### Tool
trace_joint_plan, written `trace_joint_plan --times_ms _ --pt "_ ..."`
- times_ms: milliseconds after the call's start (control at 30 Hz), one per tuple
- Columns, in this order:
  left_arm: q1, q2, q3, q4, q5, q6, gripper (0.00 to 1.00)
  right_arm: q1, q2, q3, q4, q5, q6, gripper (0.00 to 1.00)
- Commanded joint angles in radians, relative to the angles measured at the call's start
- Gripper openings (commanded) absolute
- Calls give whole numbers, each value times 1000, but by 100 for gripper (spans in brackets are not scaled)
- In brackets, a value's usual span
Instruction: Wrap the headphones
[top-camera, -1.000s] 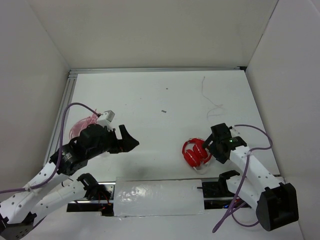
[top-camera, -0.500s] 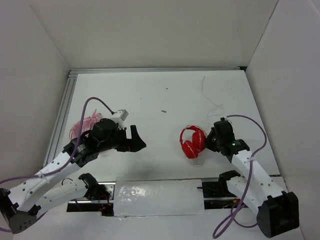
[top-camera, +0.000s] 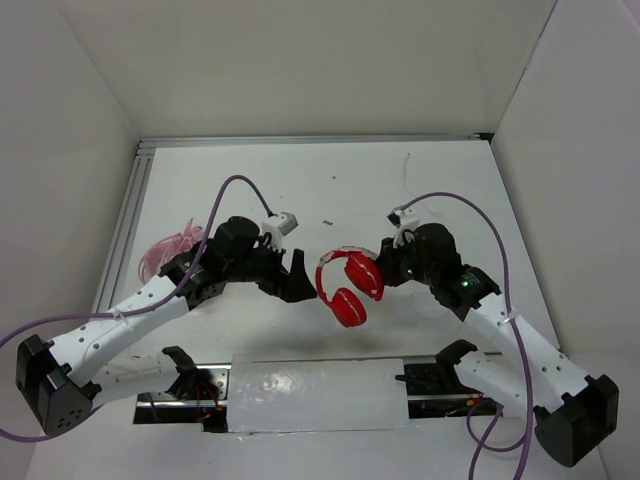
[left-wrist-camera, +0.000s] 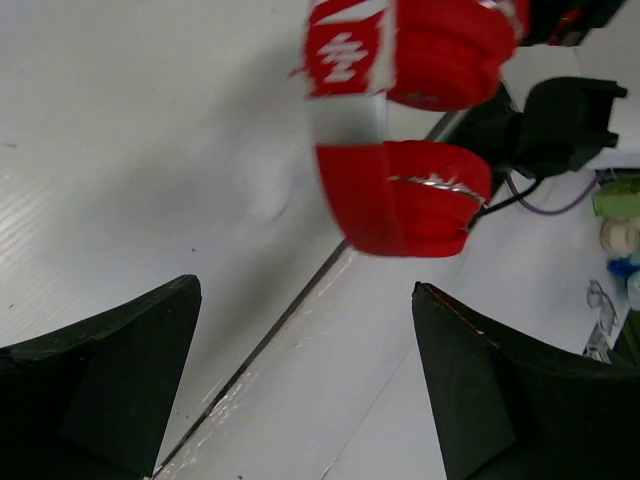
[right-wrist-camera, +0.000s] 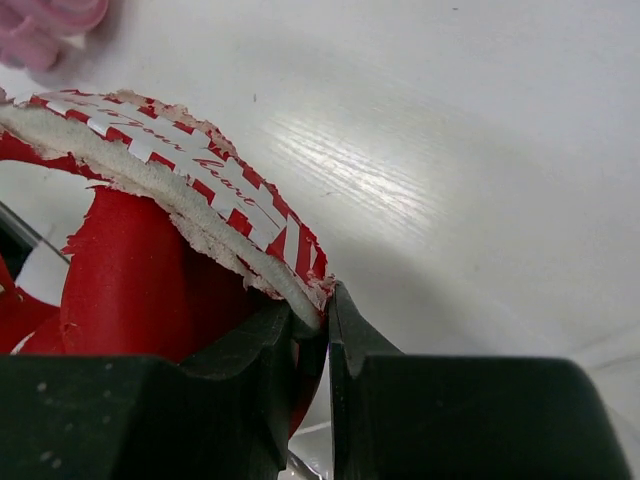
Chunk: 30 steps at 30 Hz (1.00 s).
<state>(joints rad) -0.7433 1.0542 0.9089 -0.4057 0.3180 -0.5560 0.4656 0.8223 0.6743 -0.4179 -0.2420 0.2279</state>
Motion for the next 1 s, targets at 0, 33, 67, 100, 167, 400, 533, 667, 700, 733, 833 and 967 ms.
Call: trace_joint_plan --times_ms 0,33,67,100,167,400,533,667,700,733,833,967 --pt "-11 4 24 99 150 80 99 85 44 71 76 82 -72 0" --pt "-17 9 22 116 164 84 99 99 57 76 94 95 -70 0" --pt "-19 15 19 116 171 85 99 123 75 85 103 101 -67 0" --pt "-24 21 19 114 176 84 99 136 81 88 114 102 -68 0" --pt "-28 38 15 117 171 77 99 162 93 93 131 93 -81 0" --pt "-57 96 27 94 125 70 89 211 92 120 148 119 -97 0" --pt "-76 112 33 91 99 62 82 245 109 136 143 141 -108 0" --pt "-80 128 50 73 73 54 62 277 115 136 149 142 -127 0" --pt "-82 130 54 67 72 53 52 291 118 137 148 139 -131 0" --pt "-82 132 58 65 66 50 47 295 120 136 149 138 -139 0" --pt "-85 133 65 53 55 48 39 315 129 139 131 145 -157 0" --pt "-87 121 68 48 35 50 44 347 135 133 123 187 -176 0"
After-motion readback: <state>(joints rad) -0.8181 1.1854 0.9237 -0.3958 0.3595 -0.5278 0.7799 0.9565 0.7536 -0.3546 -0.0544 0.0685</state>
